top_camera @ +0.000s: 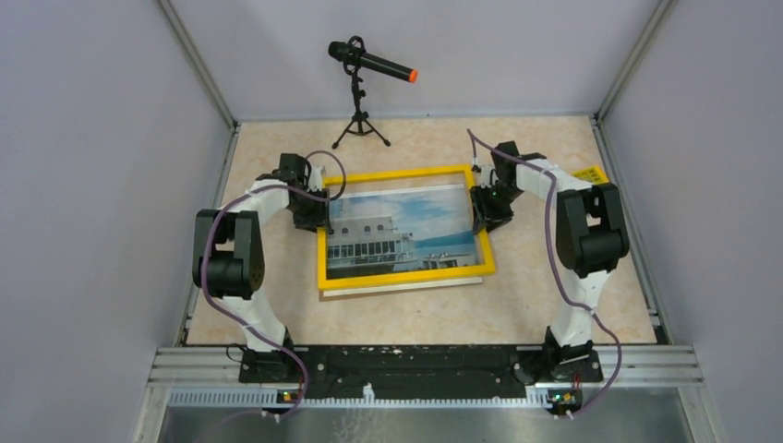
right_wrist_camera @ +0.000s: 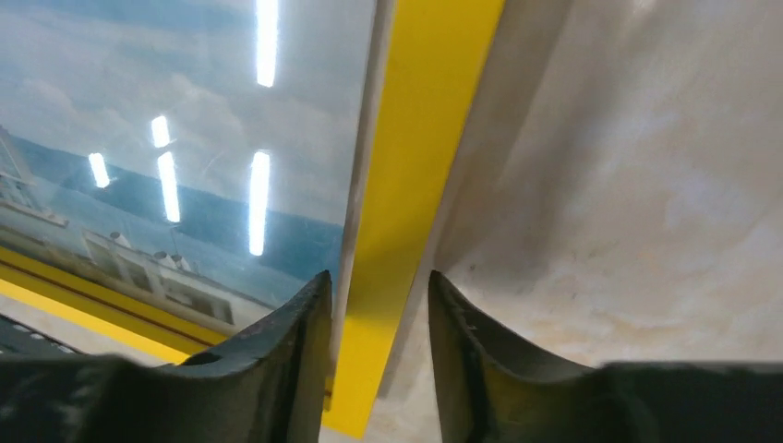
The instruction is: Take the photo out of the frame
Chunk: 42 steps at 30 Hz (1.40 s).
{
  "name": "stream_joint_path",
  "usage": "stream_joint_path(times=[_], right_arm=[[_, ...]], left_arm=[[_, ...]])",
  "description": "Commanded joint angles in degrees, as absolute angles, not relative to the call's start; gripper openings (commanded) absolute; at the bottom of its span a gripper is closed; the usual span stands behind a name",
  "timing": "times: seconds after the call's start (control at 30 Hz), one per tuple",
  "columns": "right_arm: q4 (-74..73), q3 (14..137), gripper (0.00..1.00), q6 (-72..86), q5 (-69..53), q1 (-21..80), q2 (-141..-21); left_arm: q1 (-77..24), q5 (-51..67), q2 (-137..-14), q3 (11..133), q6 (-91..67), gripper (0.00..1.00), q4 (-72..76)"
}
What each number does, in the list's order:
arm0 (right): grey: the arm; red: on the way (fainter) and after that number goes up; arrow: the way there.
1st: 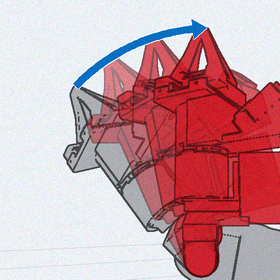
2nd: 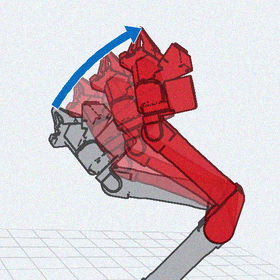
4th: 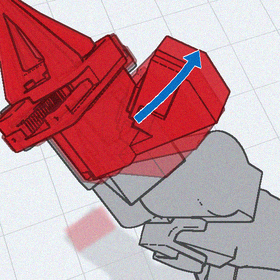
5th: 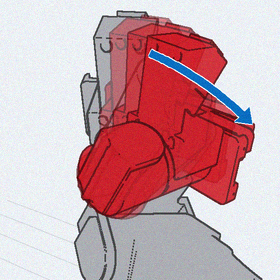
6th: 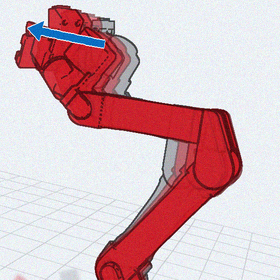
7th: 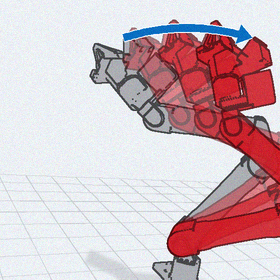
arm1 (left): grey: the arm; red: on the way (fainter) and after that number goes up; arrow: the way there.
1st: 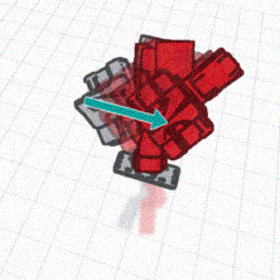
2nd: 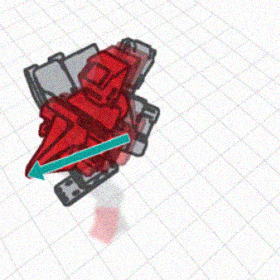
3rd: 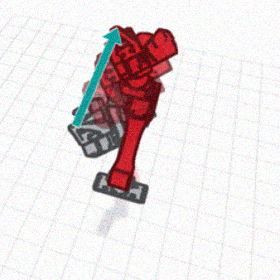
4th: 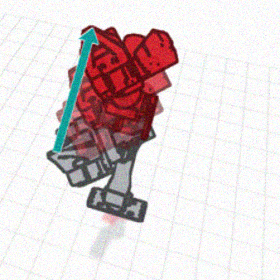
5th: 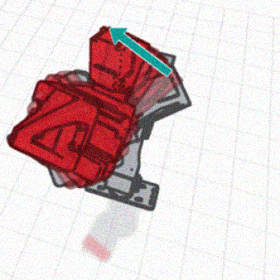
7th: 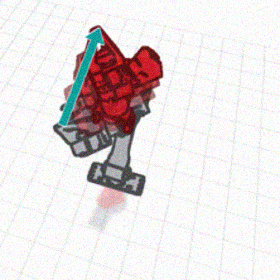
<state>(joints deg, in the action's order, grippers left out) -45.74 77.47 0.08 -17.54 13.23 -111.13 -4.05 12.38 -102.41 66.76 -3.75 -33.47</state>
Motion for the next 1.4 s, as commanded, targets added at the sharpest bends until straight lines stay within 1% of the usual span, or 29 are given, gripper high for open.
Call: stream_joint_path(times=[0.0,0.07,0.13,0.17,0.23,0.37,0.5,0.67,0.8,0.93,1.2,1.37], right_arm=[[-43.94,83.37,0.6,-2.55,-19.63,13.11,-111.93],[-44.85,82.89,0.72,-3.53,-21.2,12.1,-109.73],[-46.16,82.04,0.78,-4.65,-24.3,10.19,-106.91],[-46.68,81.52,0.8,-5.25,-26.1,8.82,-105.48],[-47.44,80.1,0.83,-6.07,-30.59,5.96,-102.73],[-48.48,76.31,0.87,-7.24,-36.96,1.42,-99.13],[-48.73,72.42,0.89,-6.95,-39.27,-2.76,-97.45],[-46.29,68.58,0.89,-4.79,-40.88,-7.96,-95.2],[-45.84,67.6,0.89,-4.66,-40.29,-9.51,-93.48],[-45.96,67.18,0.89,-4.62,-40.42,-10.29,-92.72],[-45.82,66.94,0.89,-4.4,-40.67,-10.7,-92.31],[-45.89,67.0,0.89,-4.39,-40.59,-10.95,-92.39]], left_arm=[[-2.71,16.29,-101.66,70.1,3.44,0.59,-30.84],[-2.86,16.11,-98.57,71.08,8.65,0.78,-30.67],[-3.16,18.12,-94.11,70.56,14.95,0.95,-30.14],[-3.84,20.67,-91.68,70.08,18.6,0.98,-29.98],[-9.36,24.18,-87.44,68.39,24.59,0.98,-30.22],[-27.28,24.55,-84.87,65.07,32.44,0.99,-30.86],[-42.06,20.15,-91.16,67.82,30.43,0.99,-29.14],[-52.85,13.42,-100.59,74.84,29.4,0.98,-27.6],[-56.97,12.72,-107.13,79.67,28.45,0.98,-28.68],[-59.48,10.08,-110.76,80.99,27.42,0.99,-27.61],[-59.69,2.53,-114.72,83.21,26.18,0.98,-26.91],[-59.5,0.48,-115.49,83.36,26.07,0.95,-26.37]])
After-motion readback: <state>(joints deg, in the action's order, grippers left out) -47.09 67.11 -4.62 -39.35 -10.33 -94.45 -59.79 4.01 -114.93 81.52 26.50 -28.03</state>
